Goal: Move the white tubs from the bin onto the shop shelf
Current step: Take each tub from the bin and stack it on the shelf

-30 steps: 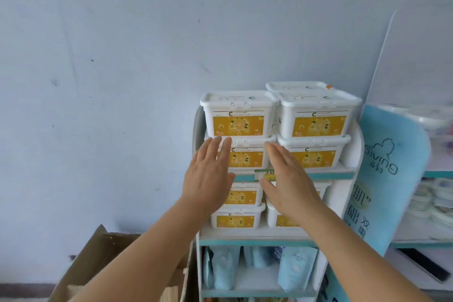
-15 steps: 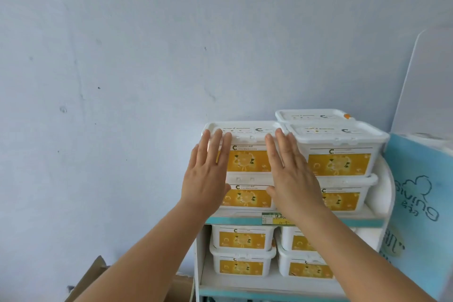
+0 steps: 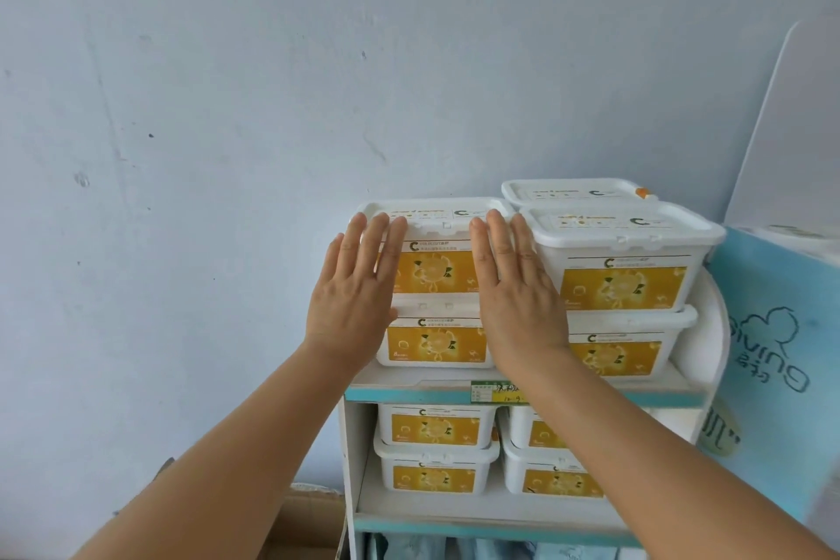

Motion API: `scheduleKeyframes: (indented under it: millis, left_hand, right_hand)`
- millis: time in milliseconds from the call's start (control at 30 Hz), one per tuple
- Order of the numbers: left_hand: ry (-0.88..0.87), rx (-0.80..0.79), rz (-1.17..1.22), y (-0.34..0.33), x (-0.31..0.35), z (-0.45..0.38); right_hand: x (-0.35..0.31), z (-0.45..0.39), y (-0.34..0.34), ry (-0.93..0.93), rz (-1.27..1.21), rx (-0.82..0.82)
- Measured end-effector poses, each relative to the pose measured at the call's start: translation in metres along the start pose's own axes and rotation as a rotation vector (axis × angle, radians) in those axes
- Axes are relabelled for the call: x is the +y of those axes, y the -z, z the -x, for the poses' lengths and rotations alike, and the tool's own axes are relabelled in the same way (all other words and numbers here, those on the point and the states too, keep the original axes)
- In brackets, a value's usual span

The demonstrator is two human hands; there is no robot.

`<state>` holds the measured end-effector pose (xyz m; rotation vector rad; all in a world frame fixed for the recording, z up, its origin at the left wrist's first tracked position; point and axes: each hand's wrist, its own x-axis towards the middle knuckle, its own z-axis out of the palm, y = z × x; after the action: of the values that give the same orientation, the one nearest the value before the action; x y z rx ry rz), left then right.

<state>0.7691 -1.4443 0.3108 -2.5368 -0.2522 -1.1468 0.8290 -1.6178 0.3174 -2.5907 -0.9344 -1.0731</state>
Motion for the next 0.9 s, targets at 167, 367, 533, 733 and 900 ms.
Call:
scheduleKeyframes:
  millis: [167,367,533,733,900]
  left_hand:
    - [0.019,-0.033,0.0,0.002,0.0,0.0]
    - [0.032,-0.01,0.003,0.01,0.01,0.006]
    - [0.083,-0.118,0.049,0.024,0.018,0.014]
    - [0.017,-0.14,0.18,0.047,0.038,0.023]
    - [-0.092,-0.117,0.268,0.06,0.083,0.016]
  right_hand:
    - [-0.003,-0.003,-0.006,0.0,-0.011,0.006]
    - [0.0,0.01,-0.007,0.003,-0.035,0.034]
    - [-0.001,0.018,0.014,0.011,-0.113,-0.065]
    - [0.017,0.043,0.042,-0.123,-0.177,-0.028]
    - [0.061,0.071,0.063,-0.349,-0.244,-0.032]
